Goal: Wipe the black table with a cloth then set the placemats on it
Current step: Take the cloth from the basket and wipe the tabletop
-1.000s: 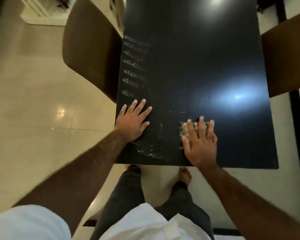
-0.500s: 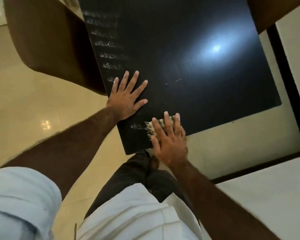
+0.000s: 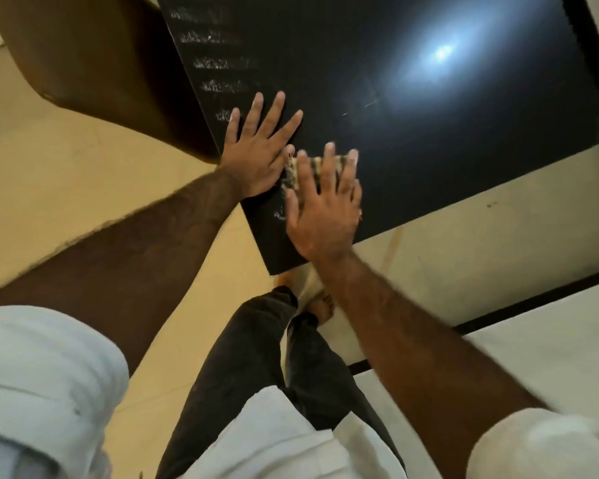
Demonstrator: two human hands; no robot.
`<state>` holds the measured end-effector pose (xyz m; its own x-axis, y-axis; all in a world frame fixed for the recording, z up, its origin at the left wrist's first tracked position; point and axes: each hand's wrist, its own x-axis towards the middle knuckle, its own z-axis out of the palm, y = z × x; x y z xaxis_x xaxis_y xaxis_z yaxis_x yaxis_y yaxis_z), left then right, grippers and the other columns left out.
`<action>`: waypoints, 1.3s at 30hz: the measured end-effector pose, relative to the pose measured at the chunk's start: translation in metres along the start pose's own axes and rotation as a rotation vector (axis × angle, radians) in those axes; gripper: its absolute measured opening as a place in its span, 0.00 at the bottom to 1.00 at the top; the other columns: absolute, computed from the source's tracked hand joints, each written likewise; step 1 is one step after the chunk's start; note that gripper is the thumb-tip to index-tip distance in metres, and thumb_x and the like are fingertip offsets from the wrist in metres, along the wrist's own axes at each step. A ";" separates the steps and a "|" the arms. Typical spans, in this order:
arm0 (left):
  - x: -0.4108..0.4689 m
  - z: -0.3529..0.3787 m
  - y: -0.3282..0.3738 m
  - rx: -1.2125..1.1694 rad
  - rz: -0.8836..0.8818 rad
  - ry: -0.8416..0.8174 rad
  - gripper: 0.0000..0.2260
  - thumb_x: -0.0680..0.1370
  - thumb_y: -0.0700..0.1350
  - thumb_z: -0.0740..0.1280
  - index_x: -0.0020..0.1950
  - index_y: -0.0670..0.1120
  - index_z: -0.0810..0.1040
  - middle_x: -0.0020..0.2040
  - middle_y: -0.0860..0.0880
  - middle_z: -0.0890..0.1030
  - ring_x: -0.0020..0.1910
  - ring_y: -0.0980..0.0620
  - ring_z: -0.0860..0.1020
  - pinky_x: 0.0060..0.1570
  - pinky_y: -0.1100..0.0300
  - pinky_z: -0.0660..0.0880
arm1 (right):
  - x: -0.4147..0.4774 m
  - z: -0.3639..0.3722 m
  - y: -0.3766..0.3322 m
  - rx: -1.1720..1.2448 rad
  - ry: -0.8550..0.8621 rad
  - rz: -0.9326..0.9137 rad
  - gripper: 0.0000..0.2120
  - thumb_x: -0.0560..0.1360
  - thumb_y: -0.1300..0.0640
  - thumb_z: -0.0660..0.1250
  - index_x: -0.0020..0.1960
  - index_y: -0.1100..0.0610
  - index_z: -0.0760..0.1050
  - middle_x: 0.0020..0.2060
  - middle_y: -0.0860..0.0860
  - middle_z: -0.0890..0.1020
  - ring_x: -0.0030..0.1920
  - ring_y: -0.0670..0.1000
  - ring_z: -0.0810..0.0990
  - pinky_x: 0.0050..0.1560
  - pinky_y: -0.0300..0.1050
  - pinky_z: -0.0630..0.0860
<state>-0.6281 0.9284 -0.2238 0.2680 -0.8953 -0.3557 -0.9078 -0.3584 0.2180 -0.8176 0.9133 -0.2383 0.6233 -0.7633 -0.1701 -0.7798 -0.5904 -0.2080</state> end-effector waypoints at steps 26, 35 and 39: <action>0.004 -0.013 -0.097 0.121 0.194 0.100 0.32 0.89 0.61 0.41 0.91 0.50 0.41 0.91 0.48 0.40 0.90 0.42 0.41 0.87 0.38 0.46 | -0.073 0.027 -0.081 -0.017 -0.083 0.182 0.37 0.87 0.33 0.53 0.90 0.41 0.45 0.90 0.54 0.43 0.89 0.64 0.41 0.83 0.71 0.60; 0.010 -0.008 -0.105 0.036 0.224 0.088 0.31 0.89 0.60 0.41 0.91 0.50 0.42 0.91 0.49 0.39 0.90 0.43 0.40 0.87 0.39 0.44 | 0.034 0.011 -0.048 0.005 0.087 0.582 0.35 0.87 0.34 0.50 0.90 0.44 0.49 0.90 0.58 0.49 0.88 0.69 0.47 0.81 0.72 0.63; 0.010 -0.014 -0.111 -0.092 0.236 0.048 0.29 0.89 0.57 0.40 0.91 0.52 0.46 0.91 0.53 0.43 0.90 0.48 0.41 0.87 0.44 0.40 | 0.063 0.018 -0.096 -0.020 0.065 0.371 0.35 0.87 0.34 0.50 0.90 0.44 0.50 0.90 0.58 0.48 0.88 0.69 0.46 0.81 0.71 0.62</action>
<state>-0.5202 0.9558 -0.2387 0.0693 -0.9678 -0.2421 -0.9144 -0.1587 0.3725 -0.7025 0.9269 -0.2462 0.2939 -0.9408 -0.1689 -0.9532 -0.2754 -0.1246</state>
